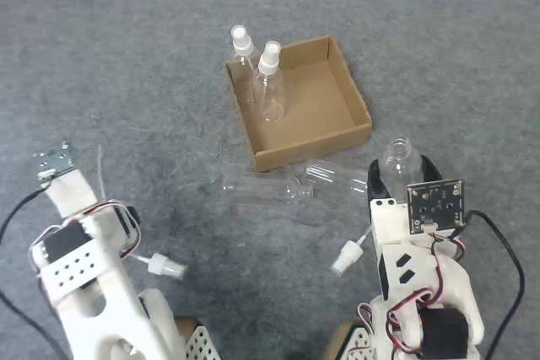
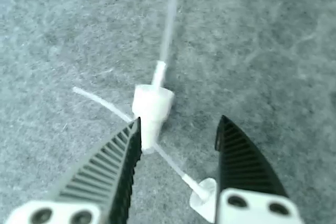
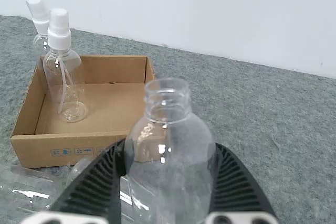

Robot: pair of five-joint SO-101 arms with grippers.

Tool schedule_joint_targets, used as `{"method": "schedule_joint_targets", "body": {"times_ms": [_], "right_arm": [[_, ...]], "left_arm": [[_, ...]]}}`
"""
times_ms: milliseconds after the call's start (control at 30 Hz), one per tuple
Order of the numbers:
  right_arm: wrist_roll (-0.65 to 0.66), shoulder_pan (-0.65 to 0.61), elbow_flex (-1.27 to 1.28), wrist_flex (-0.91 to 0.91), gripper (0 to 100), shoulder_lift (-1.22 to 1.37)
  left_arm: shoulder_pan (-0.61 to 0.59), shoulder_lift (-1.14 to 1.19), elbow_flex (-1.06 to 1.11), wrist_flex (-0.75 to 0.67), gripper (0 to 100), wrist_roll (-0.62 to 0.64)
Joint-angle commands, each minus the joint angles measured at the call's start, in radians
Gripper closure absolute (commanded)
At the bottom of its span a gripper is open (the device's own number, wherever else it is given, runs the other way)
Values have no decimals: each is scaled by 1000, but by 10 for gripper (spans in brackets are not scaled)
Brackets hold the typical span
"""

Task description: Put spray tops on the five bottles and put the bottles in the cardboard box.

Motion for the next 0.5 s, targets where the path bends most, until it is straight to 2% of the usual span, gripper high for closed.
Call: {"method": "schedule_joint_targets", "body": {"times_ms": [0, 300, 467], "right_arm": [[-5, 2, -43, -30, 937, 1], [-3, 2, -43, -28, 937, 1], [-3, 2, -43, -28, 937, 1]], "left_arm": [[-8, 11, -70, 9, 784, 14], [-8, 28, -153, 63, 786, 0], [-8, 193, -265, 78, 787, -74]]}}
